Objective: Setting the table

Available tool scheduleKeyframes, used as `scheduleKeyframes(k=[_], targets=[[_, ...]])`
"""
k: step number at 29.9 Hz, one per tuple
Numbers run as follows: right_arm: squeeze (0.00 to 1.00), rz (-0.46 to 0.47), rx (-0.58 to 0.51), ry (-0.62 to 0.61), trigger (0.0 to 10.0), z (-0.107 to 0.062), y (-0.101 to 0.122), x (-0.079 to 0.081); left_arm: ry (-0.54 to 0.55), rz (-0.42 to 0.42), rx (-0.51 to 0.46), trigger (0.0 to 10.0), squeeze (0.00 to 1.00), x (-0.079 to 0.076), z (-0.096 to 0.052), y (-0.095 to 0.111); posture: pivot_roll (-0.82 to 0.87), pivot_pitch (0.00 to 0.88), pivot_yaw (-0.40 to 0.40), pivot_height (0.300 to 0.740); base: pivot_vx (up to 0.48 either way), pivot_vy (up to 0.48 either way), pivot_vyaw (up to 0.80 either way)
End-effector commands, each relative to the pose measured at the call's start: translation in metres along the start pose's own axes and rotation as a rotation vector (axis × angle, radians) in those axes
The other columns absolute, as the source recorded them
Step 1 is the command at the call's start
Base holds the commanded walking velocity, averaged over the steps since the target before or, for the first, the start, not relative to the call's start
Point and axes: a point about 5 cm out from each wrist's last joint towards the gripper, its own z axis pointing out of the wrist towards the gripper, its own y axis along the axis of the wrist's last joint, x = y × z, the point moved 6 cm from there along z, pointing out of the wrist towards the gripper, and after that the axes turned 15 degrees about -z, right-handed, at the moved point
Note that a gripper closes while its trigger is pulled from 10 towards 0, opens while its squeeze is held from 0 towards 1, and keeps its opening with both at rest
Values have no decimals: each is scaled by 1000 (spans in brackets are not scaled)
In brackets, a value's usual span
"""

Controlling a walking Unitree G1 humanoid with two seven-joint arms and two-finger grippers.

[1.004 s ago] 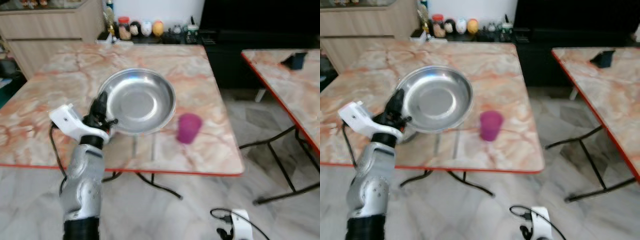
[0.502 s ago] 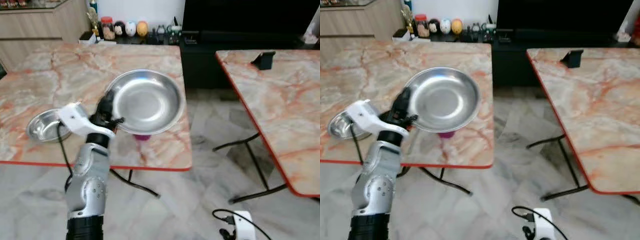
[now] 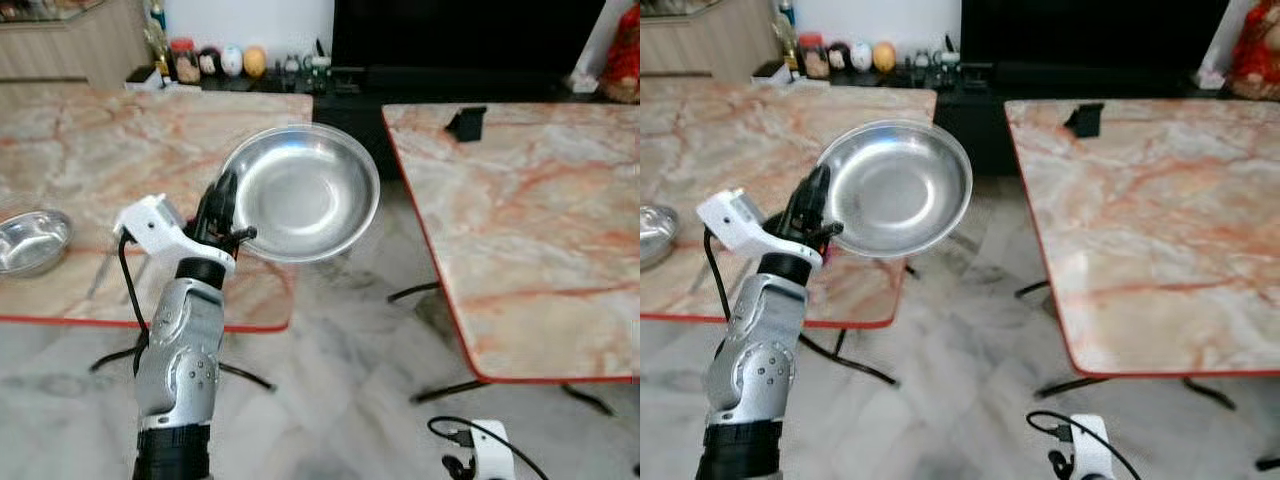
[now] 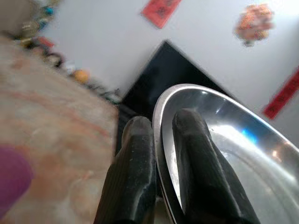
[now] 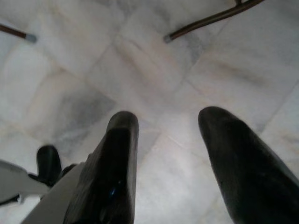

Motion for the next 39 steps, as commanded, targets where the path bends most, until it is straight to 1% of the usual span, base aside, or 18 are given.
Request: scheduleKeyframes(k=[1, 16, 24, 39], targets=[[0, 1, 2, -4, 10000, 0, 0, -1, -22, -8, -19, 10000, 0, -7, 2, 5, 19, 0, -27, 707, 0, -424, 0], [0, 16, -6, -18, 10000, 0, 1, -2, -19, -8, -11, 10000, 0, -7, 3, 3, 4, 0, -16, 707, 0, -425, 0], [0, 26, -5, -23, 10000, 0, 1, -2, -2, 9, 7, 10000, 0, -1, -2, 0, -5, 0, -9, 707, 0, -426, 0], [0, 29, -3, -35, 10000, 0, 1, -4, 12, 9, 5, 10000, 0, 2, -2, -3, -20, 0, -10, 707, 0, -425, 0]])
